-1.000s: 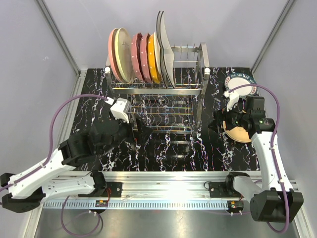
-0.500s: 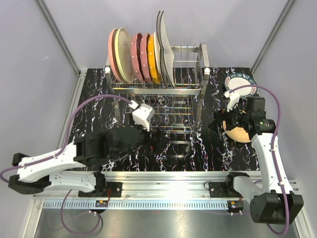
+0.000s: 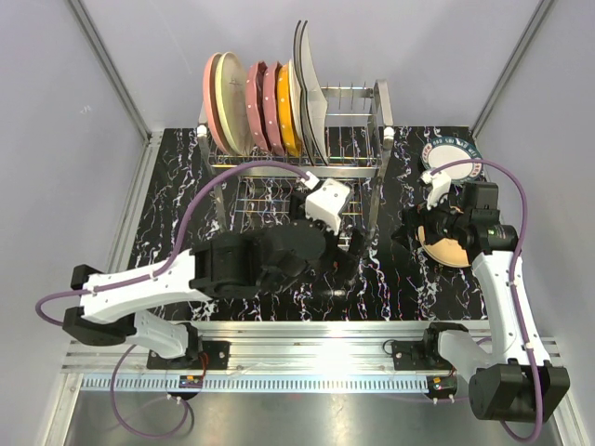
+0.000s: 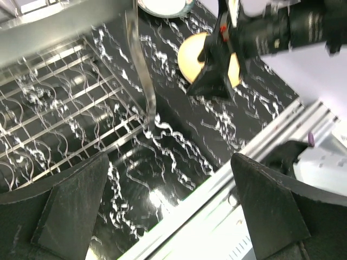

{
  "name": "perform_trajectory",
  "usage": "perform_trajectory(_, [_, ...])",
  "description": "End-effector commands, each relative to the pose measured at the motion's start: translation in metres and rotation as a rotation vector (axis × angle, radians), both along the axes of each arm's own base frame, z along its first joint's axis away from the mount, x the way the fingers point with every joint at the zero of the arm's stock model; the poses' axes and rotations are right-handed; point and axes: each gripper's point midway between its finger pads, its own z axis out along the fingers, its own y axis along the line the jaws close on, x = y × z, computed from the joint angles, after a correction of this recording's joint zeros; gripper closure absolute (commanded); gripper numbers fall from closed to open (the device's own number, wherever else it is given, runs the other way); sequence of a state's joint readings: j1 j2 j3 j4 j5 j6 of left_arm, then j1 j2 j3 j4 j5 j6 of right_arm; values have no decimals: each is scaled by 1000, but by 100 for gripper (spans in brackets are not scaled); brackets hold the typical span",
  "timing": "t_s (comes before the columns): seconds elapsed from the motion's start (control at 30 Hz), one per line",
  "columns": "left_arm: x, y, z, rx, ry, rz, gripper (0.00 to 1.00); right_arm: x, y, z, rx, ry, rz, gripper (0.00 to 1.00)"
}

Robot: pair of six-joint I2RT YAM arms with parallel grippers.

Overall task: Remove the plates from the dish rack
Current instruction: Grab a plate with the left arm

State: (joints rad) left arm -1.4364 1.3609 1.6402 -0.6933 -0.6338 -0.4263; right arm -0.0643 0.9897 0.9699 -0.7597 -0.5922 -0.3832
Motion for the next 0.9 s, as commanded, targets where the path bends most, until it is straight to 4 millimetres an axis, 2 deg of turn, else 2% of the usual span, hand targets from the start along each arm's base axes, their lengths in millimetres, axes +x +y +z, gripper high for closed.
perform_trajectory(0.0, [13, 2, 33, -50, -60, 75, 1, 3, 0, 11, 6, -53, -8, 0])
perform_trajectory(0.13, [26, -2, 59, -73, -116, 145, 1, 3, 1, 14, 9, -60, -6, 0])
perform_trajectory(0.17, [33, -3, 71, -77, -149, 180, 1, 2, 1, 13, 10, -59, -5, 0])
perform_trajectory(0.23, [42, -6, 82, -84, -159, 217, 1, 2, 1, 13, 10, -59, -4, 0])
perform_trajectory(0.27, [51, -13, 91, -100, -158, 230, 1, 1, 1, 14, 11, -60, -3, 0])
perform_trajectory(0.33, [60, -15, 94, -96, -143, 244, 1, 1, 1, 16, 11, -69, -3, 0])
perform_trajectory(0.37, [65, -14, 106, -126, -143, 270, 1, 0, 2, 16, 13, -67, -3, 0])
perform_trajectory(0.43, [76, -21, 99, -99, -150, 311, 1, 0, 2, 17, 14, -73, -2, 0])
perform_trajectory(0.47, [79, -19, 106, -111, -162, 329, 1, -1, 2, 18, 15, -75, 0, 0])
perform_trajectory(0.53, [84, -24, 107, -125, -165, 339, 1, -2, 3, 19, 18, -77, 4, 0])
perform_trajectory(0.73, [100, -16, 114, -164, -201, 446, 1, -3, 4, 22, 21, -90, 5, 0])
perform_trajectory(0.87, [113, -1, 112, -150, -238, 570, 1, -3, 4, 23, 20, -93, 5, 0])
